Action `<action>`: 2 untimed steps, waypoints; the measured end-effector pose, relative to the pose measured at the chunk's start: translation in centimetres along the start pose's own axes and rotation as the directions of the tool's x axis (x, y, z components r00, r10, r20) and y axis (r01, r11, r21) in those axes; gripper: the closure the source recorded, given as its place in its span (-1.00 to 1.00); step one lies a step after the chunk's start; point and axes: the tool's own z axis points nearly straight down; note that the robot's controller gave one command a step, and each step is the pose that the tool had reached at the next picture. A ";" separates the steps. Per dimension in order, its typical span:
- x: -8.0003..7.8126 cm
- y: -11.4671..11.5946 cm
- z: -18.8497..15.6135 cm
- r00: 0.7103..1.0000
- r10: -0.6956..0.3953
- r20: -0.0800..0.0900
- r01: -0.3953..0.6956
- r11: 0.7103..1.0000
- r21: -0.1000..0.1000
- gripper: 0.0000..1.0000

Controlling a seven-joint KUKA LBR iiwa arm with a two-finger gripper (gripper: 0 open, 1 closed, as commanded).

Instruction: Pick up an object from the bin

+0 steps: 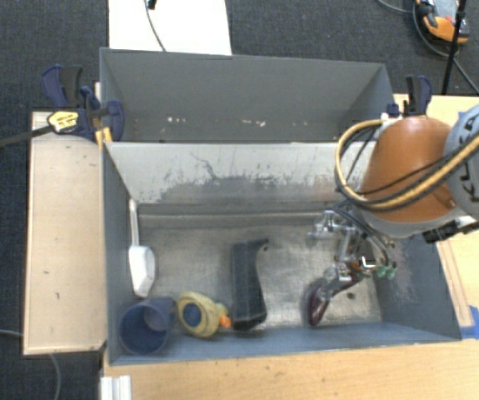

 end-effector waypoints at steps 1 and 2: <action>-0.2 0.0 -0.4 1.000 -0.001 0.008 0.001 1.000 0.000 -1.00; 3.4 -2.5 7.3 0.994 -0.110 0.008 0.110 0.994 0.001 1.00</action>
Offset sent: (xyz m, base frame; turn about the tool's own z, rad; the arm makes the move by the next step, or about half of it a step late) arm -0.0356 -0.0243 -0.0734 -0.1093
